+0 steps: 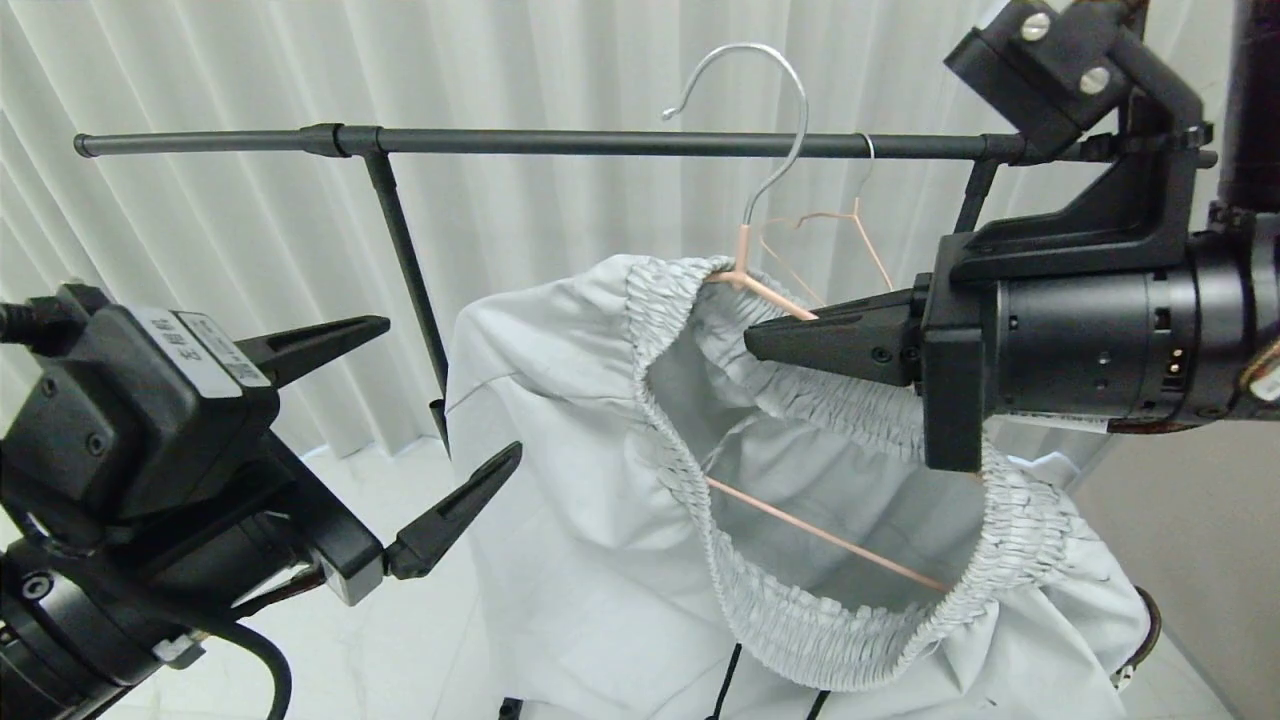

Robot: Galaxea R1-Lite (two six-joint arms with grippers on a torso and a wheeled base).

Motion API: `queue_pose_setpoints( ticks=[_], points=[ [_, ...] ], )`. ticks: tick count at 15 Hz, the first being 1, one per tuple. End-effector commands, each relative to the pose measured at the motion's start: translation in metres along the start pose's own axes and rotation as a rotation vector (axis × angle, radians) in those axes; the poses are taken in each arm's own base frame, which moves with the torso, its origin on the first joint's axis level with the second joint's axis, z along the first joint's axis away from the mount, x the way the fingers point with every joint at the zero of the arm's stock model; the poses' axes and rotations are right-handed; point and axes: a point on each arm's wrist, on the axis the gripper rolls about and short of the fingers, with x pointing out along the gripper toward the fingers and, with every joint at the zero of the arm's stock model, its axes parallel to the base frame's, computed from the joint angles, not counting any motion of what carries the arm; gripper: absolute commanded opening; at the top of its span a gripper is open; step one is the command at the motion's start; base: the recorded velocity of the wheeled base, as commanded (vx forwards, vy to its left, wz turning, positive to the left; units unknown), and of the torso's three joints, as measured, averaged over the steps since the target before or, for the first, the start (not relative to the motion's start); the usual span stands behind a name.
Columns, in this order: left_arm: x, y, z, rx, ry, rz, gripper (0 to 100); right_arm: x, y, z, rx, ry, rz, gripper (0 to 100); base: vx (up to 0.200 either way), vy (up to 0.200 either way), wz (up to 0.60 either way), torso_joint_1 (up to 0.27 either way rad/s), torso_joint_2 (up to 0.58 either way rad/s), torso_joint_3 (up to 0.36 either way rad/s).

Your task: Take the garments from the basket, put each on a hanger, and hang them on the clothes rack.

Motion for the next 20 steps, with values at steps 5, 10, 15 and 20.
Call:
queue_pose_setpoints(
  ticks=[5, 10, 15, 20],
  points=[
    [-0.008, 0.014, -0.067, -0.187, 0.251, 0.055, 100, -0.027, 0.007, 0.008, -0.052, -0.046, 0.008, 0, 0.000, 0.000, 0.00, 0.000, 0.00, 0.000],
    [0.018, 0.019, -0.077, -0.210, 0.270, -0.014, 100, -0.030, 0.022, 0.008, -0.070, -0.042, 0.069, 0, 0.000, 0.000, 0.00, 0.000, 0.00, 0.000],
    [0.024, 0.022, -0.081, -0.218, 0.279, -0.024, 0, -0.030, 0.022, 0.007, -0.071, -0.040, 0.067, 0, 0.000, 0.000, 0.00, 0.000, 0.00, 0.000],
    [0.003, 0.033, -0.114, -0.261, 0.432, 0.086, 0, -0.034, 0.019, 0.004, -0.063, -0.036, 0.049, 0, 0.000, 0.000, 0.00, 0.000, 0.00, 0.000]
  ],
)
